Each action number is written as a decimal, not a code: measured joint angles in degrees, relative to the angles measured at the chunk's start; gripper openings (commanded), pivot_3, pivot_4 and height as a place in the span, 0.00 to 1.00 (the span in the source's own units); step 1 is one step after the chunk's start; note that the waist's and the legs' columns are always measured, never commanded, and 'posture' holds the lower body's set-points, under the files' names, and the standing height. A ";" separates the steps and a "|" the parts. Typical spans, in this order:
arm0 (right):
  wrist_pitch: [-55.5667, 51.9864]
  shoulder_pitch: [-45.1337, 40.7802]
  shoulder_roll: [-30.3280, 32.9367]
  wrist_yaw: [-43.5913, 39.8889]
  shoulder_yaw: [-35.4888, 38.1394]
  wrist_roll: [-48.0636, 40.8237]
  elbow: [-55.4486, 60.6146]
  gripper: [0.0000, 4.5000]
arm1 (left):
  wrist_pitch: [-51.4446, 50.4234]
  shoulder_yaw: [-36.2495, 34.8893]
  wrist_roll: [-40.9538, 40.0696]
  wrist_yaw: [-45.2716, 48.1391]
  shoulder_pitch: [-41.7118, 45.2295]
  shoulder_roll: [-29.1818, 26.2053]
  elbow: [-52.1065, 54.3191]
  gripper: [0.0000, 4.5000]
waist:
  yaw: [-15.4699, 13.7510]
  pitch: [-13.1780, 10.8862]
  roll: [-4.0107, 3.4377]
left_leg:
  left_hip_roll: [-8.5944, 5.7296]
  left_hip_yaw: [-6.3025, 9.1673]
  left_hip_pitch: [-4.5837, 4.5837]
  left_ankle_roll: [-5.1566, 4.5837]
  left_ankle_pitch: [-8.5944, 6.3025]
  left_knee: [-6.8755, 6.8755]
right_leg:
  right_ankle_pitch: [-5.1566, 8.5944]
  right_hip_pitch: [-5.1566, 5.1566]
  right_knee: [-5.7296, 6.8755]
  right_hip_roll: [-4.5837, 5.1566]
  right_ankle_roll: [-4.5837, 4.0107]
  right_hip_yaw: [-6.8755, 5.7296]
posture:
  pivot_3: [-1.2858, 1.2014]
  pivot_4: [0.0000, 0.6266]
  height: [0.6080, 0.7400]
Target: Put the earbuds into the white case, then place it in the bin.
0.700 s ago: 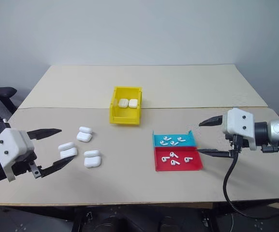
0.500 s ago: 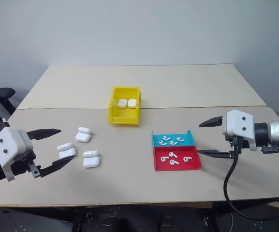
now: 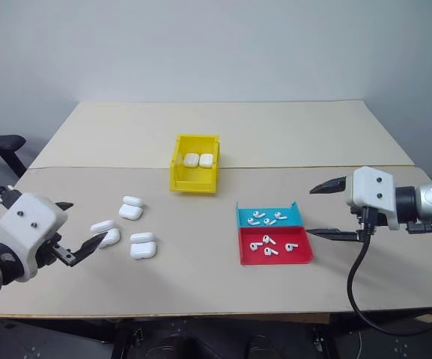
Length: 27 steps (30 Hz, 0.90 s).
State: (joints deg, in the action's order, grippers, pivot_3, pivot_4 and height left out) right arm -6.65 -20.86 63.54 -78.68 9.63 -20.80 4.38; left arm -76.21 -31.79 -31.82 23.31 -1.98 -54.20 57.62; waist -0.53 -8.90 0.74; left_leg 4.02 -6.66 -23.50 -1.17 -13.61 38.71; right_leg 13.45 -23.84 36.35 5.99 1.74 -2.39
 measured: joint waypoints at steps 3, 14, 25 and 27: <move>-0.03 -0.18 0.01 -0.50 -0.20 -0.07 -0.07 1.00 | -12.64 0.14 -5.79 -4.41 4.83 -2.48 0.65 1.00 | -0.01 -0.01 0.02 | -0.01 0.05 -0.01 -0.01 -0.01 -0.02 | 0.00 -0.01 -0.07 0.01 0.01 0.05 | 0.52 0.24 1.00; -0.06 -0.49 0.05 -1.06 -2.51 1.08 -0.41 1.00 | -16.11 1.85 -21.46 -43.02 13.46 20.95 -12.45 1.00 | -0.14 -0.08 0.30 | -0.04 0.18 0.64 0.01 -0.01 -0.08 | -0.02 0.78 -0.18 0.07 -0.03 -0.03 | 0.52 0.24 1.00; -1.05 1.25 1.06 -0.68 -2.03 1.12 0.05 1.00 | -16.10 0.38 -35.35 -88.85 24.09 43.77 -16.93 1.00 | -0.05 -0.12 0.42 | -0.14 0.18 0.79 0.02 0.01 -0.07 | -0.05 0.93 -0.22 0.17 -0.02 0.03 | 0.52 0.24 1.00; -1.12 1.45 1.10 -0.50 -2.03 1.25 0.06 1.00 | -16.10 -0.25 -39.48 -95.44 24.88 44.85 -18.80 1.00 | -0.08 -0.13 0.43 | -0.14 0.19 0.81 0.03 0.01 -0.09 | -0.04 0.96 -0.24 0.16 -0.02 0.03 | 0.52 0.24 1.00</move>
State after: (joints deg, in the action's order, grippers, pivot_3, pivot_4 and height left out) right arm -7.77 -19.41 64.65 -79.18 7.59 -19.55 4.44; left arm -92.31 -32.05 -71.30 -72.14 22.89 -9.35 38.82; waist -0.61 -9.03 1.16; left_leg 3.88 -6.48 -22.69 -1.14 -13.60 38.62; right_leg 13.40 -22.89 36.11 6.16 1.72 -2.36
